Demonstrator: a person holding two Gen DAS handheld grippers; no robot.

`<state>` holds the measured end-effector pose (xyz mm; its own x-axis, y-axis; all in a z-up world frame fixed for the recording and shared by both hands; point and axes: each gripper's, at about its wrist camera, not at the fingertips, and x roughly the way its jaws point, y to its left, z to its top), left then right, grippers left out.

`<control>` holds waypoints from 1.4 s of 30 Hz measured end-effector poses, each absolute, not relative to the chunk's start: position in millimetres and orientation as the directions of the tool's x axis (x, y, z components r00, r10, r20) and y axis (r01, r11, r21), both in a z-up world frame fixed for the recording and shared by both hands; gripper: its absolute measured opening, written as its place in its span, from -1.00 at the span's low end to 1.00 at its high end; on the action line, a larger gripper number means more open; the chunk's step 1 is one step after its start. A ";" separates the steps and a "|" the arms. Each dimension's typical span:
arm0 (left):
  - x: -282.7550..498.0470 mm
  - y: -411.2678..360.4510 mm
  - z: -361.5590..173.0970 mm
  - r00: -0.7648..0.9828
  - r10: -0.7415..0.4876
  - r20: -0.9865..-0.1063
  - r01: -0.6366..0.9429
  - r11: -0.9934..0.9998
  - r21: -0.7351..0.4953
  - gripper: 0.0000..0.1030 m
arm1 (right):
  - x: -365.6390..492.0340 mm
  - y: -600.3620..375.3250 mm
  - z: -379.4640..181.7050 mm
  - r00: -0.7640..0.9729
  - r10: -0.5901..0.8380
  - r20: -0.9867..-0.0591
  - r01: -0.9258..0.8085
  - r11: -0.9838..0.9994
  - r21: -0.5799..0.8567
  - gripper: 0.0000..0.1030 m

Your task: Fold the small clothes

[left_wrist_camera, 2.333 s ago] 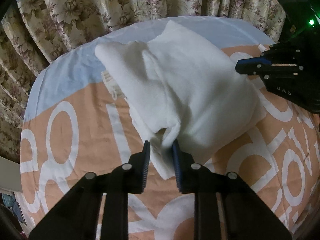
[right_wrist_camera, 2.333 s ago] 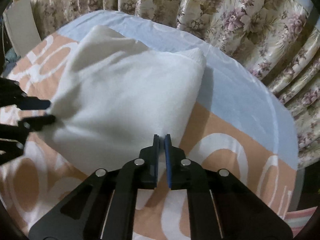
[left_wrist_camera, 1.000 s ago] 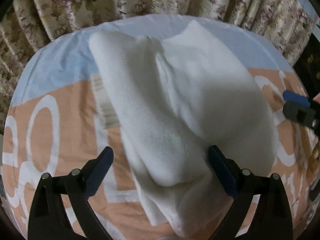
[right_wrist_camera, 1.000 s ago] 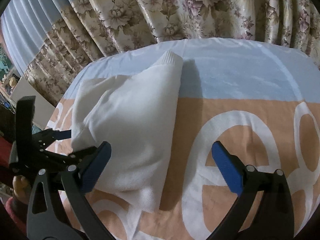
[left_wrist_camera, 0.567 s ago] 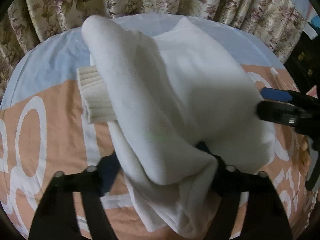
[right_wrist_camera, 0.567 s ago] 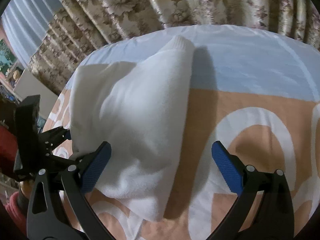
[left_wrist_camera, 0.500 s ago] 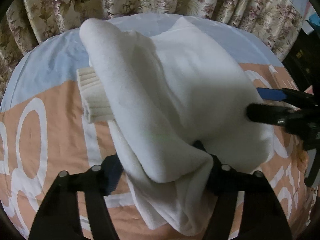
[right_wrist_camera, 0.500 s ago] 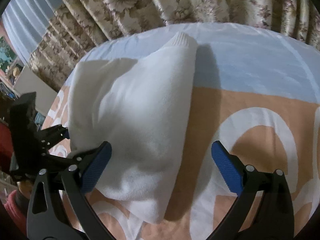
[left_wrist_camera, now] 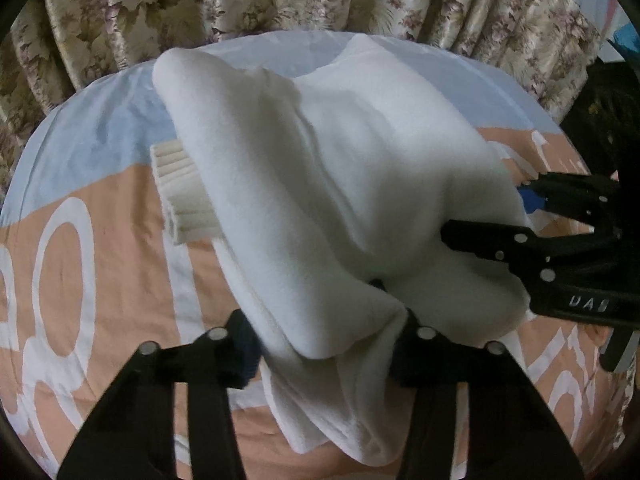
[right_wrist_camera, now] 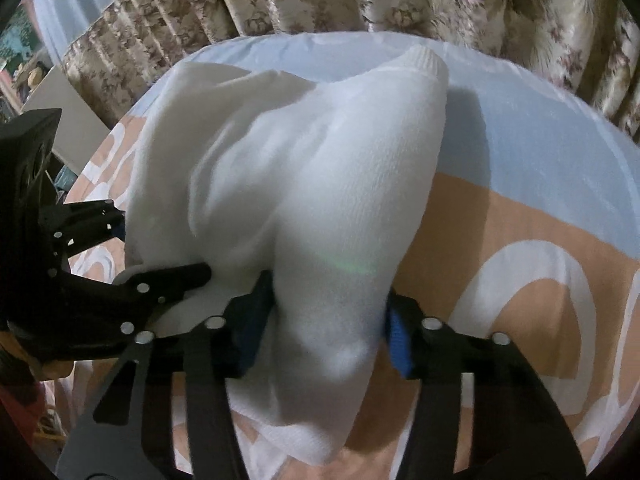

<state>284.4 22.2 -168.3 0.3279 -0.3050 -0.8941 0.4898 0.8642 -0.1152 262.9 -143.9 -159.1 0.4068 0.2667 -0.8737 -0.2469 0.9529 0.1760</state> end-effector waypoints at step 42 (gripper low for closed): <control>144.8 -92.5 -135.4 0.406 -0.275 -0.872 0.523 0.852 -0.026 -0.37 | 109.5 -218.1 -131.0 0.619 0.081 -0.781 -0.262 0.959 -0.108 -0.29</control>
